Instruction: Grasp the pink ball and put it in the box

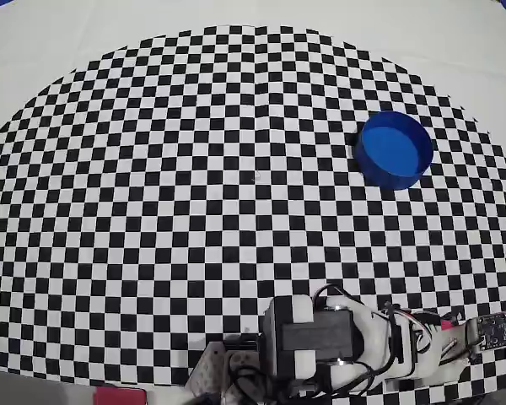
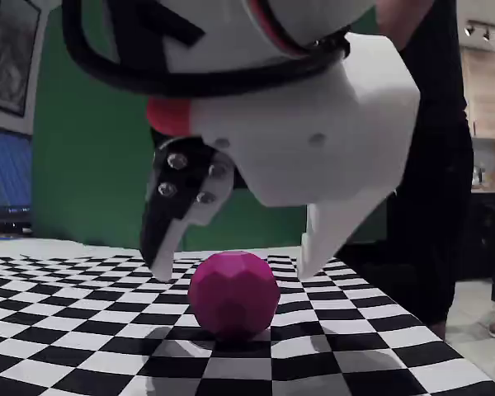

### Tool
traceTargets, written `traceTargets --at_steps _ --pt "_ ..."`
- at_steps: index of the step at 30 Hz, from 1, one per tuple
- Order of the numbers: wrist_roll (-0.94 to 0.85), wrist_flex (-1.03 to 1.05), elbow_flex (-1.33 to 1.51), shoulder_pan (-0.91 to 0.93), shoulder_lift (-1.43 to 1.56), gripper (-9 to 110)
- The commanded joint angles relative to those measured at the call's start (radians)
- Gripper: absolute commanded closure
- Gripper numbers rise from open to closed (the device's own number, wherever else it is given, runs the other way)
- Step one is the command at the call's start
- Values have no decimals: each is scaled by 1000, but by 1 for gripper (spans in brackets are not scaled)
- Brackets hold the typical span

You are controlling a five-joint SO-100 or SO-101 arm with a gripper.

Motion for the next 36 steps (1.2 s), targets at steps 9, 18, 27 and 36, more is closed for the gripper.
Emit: traceTargets --at_steps 9,18,27,36 --pt "5 -23 -21 12 -25 74" --pt "2 -40 -32 17 -52 74" --pt "5 -40 -54 14 -71 74" --pt "6 -40 -52 11 -75 74"
